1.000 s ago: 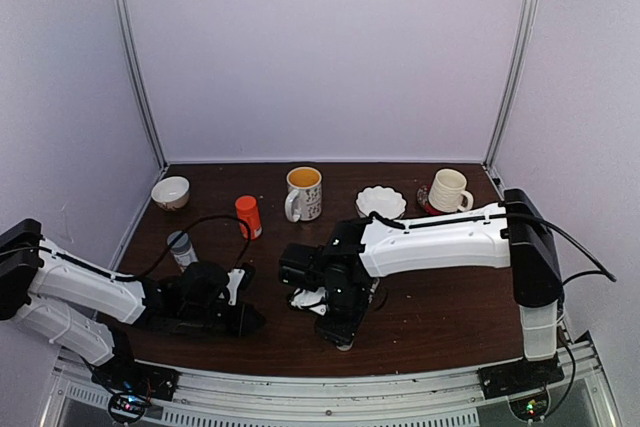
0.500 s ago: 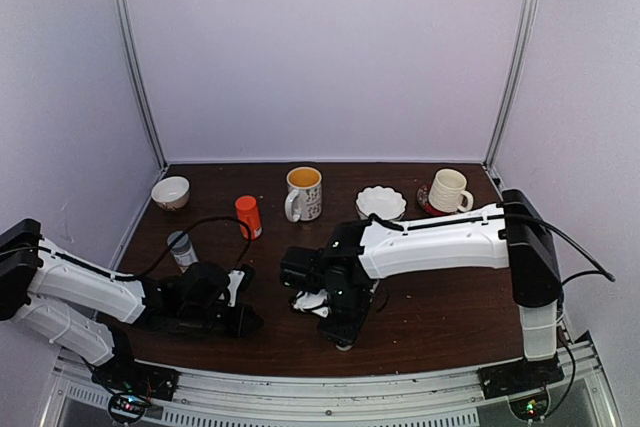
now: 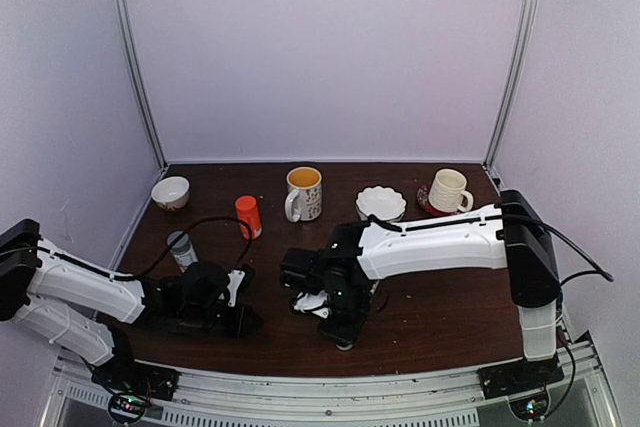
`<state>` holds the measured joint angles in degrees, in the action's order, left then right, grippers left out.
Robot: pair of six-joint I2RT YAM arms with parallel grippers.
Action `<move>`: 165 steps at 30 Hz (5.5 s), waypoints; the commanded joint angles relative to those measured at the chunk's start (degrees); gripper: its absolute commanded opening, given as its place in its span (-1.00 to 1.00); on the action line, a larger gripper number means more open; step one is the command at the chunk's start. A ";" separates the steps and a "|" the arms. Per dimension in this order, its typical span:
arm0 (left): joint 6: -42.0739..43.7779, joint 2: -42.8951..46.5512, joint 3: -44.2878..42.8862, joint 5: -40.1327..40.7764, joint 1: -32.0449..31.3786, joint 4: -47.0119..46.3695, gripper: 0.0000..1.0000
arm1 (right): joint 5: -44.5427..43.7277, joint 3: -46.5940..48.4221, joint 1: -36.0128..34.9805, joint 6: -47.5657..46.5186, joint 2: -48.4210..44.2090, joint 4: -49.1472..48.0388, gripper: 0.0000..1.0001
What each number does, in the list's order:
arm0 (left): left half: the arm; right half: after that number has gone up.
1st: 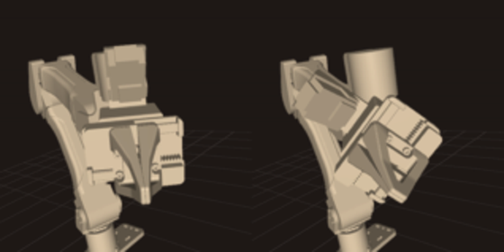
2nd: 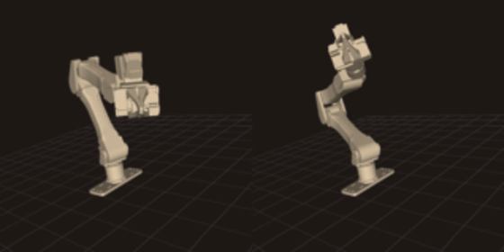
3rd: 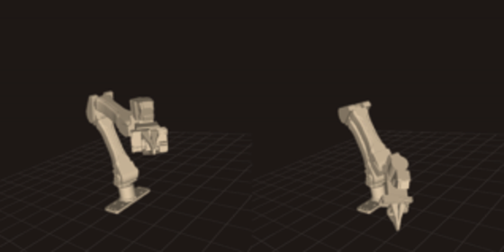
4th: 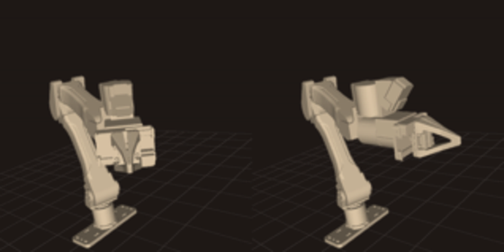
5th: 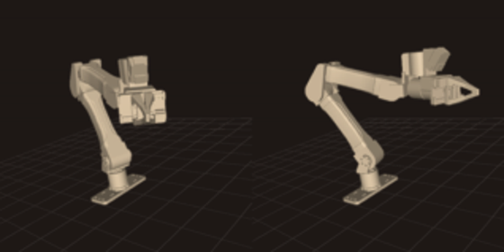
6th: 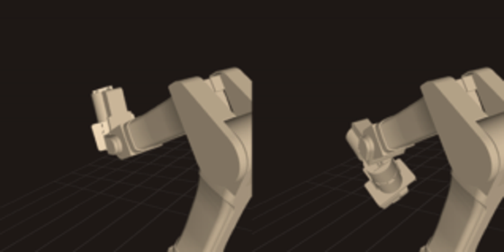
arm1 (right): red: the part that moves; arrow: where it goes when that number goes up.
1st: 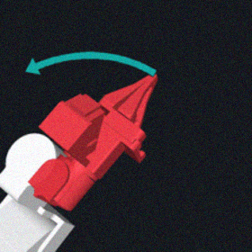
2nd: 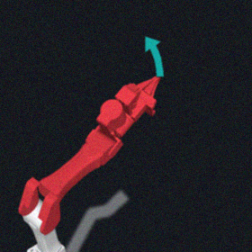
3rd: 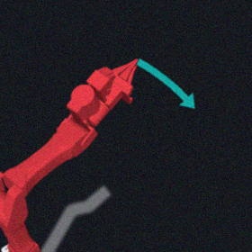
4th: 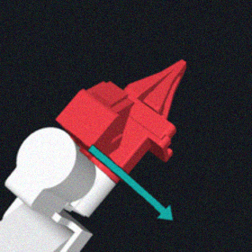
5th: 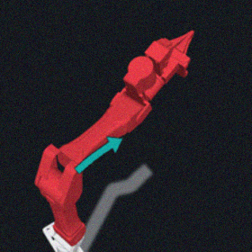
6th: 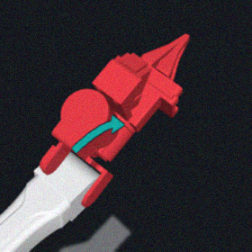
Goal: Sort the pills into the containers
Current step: Pick up the pill bottle from the center of the board, then pass from the right arm to the left
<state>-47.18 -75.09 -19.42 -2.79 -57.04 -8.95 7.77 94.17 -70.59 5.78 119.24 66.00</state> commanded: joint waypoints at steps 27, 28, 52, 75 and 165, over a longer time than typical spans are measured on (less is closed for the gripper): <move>57.29 0.05 3.05 -8.49 -8.62 -58.89 0.45 | 6.68 15.38 4.76 2.51 -15.22 8.37 -0.61; 58.90 -0.98 2.38 -8.26 -9.39 -59.21 0.46 | 6.93 15.84 4.76 2.56 -15.22 8.25 -0.61; 56.14 -6.79 -5.51 -8.78 -10.10 -55.99 0.05 | 10.32 13.32 4.67 5.95 -18.43 -0.15 -0.62; 53.97 -8.17 -5.34 -6.12 -10.08 -55.74 0.01 | 10.15 12.97 4.66 5.78 -19.02 -0.53 -0.63; 46.46 5.24 -13.75 -24.27 -10.04 -27.87 -0.63 | 5.69 -11.00 -1.88 -41.33 -45.69 -24.79 0.39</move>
<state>-0.99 -70.76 -31.62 -26.02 -66.87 -36.73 16.49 80.14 -70.59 -33.10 71.05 35.88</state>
